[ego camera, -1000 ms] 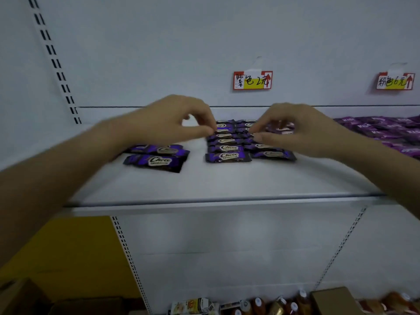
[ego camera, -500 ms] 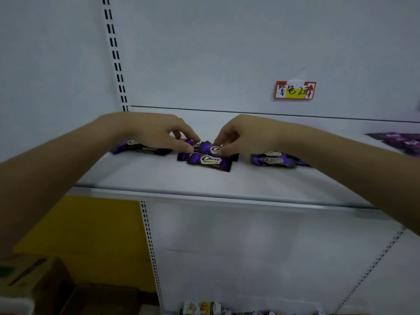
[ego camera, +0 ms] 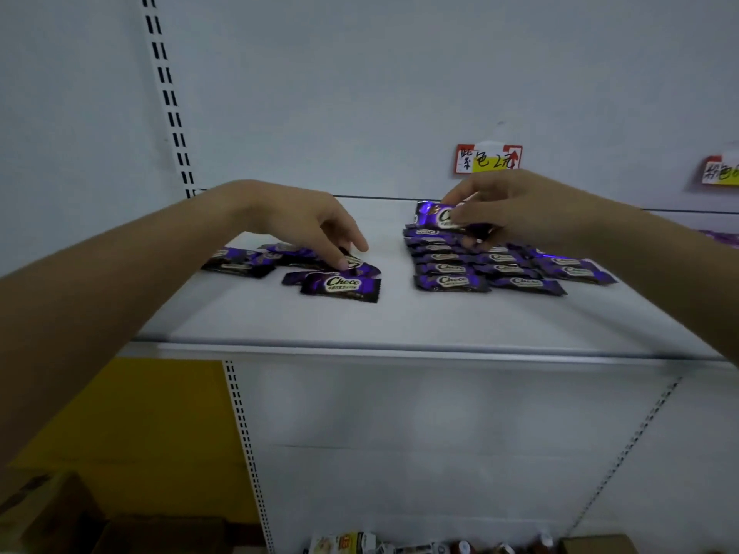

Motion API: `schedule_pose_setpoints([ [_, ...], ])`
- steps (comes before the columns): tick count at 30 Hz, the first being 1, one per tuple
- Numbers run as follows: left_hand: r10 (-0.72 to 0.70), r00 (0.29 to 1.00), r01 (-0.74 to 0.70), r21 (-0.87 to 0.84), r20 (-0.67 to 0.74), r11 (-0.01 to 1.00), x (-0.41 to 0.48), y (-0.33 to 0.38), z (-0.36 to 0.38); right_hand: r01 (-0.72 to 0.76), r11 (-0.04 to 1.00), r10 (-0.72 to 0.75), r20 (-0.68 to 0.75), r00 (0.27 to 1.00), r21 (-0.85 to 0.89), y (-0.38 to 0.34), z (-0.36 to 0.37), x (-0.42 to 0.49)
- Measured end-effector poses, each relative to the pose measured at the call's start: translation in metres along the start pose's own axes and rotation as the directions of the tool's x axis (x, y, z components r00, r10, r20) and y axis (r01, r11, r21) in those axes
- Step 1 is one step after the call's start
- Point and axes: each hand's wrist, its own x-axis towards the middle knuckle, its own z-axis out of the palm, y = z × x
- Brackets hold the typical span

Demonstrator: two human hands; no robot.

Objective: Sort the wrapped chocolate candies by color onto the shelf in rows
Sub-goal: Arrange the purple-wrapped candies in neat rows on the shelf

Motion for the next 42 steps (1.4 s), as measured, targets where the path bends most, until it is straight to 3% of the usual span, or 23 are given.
schedule_pose_setpoints([
  [3,-0.002,1.000,0.003,-0.018,0.023,1.000,0.003,0.004,-0.004,-0.029,0.995,0.031,-0.021,0.999,0.096,0.013,-0.018,-0.010],
  [7,-0.018,0.991,0.003,-0.112,-0.129,0.994,-0.001,0.008,-0.020,-0.071,0.993,0.075,-0.038,0.996,0.095,0.028,-0.039,-0.026],
  [11,0.038,0.948,-0.156,-0.359,-0.315,0.920,0.004,0.032,-0.021,-0.158,0.985,0.160,-0.017,0.987,0.072,0.044,-0.066,-0.045],
  [15,0.162,0.946,-0.284,-0.478,-0.281,0.831,0.019,0.079,-0.004,-0.196,0.977,0.194,-0.038,0.980,-0.087,0.057,-0.089,-0.066],
  [18,0.213,0.951,-0.293,-0.433,-0.226,0.852,0.027,0.106,0.009,-0.170,0.934,0.164,-0.046,0.985,-0.315,0.070,-0.092,-0.075],
  [21,0.227,0.939,-0.315,-0.380,-0.257,0.870,0.032,0.119,0.020,-0.097,0.886,0.070,-0.077,0.995,-0.453,0.081,-0.086,-0.081],
  [24,0.220,0.944,-0.290,-0.302,-0.245,0.908,0.029,0.119,0.027,0.029,0.902,-0.040,-0.016,0.999,-0.430,0.083,-0.080,-0.084],
  [28,0.189,0.949,-0.244,-0.206,-0.253,0.948,0.019,0.111,0.032,0.079,0.862,-0.079,0.021,0.997,-0.501,0.081,-0.078,-0.075],
  [35,0.282,0.933,-0.252,0.153,-0.225,0.956,-0.005,0.094,0.052,0.242,0.864,-0.231,0.079,0.970,-0.442,0.056,-0.045,-0.053],
  [42,0.339,0.883,-0.294,0.181,-0.325,0.938,-0.005,0.086,0.060,0.298,0.853,-0.299,0.066,0.952,-0.428,0.027,-0.015,-0.029],
])
